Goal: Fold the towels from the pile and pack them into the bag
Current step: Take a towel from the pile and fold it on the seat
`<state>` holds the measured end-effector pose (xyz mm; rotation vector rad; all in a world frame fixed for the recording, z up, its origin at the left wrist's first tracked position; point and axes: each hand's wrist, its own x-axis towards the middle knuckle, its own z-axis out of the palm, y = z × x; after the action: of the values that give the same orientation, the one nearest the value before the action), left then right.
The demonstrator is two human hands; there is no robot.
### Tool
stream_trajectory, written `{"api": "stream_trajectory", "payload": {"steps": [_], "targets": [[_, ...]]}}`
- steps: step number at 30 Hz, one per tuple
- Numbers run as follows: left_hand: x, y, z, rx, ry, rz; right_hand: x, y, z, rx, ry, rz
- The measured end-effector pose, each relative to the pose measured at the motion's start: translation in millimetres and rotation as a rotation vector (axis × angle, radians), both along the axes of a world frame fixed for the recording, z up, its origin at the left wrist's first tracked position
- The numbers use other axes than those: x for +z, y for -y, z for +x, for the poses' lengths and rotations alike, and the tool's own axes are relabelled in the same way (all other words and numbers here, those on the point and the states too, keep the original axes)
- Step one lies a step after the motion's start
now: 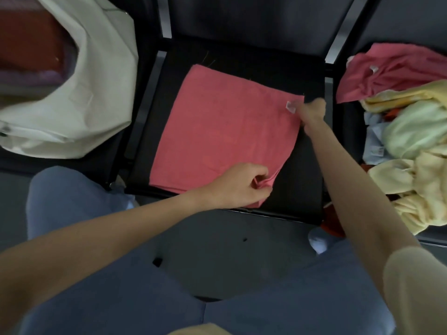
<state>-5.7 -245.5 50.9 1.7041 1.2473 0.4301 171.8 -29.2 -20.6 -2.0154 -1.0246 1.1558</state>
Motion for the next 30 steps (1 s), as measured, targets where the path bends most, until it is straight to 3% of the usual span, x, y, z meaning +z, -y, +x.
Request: {"api": "stream_trajectory", "payload": {"steps": [10,17,22,27,30], "targets": [[19.0,4.7,-9.2,0.025,0.333,-0.426,56.8,0.7,-0.5,-0.152,-0.054,0.243],[23.1,31.4,-57.9,0.250,0.412,-0.515,77.8,-9.3,-62.7,0.035,0.127,0.348],[6.6,49.5,-106.6,0.395,0.377,-0.497,66.3,-13.5,-140.3,0.196,0.312,0.377],[-30.1,57.5,-133.6,0.597,0.374,-0.618,33.6,-7.9,-196.8,0.298,0.468,0.234],[-45.1,58.2,-138.5,0.517,0.125,-0.523,15.1,1.7,-213.3,0.326,0.489,0.203]]}}
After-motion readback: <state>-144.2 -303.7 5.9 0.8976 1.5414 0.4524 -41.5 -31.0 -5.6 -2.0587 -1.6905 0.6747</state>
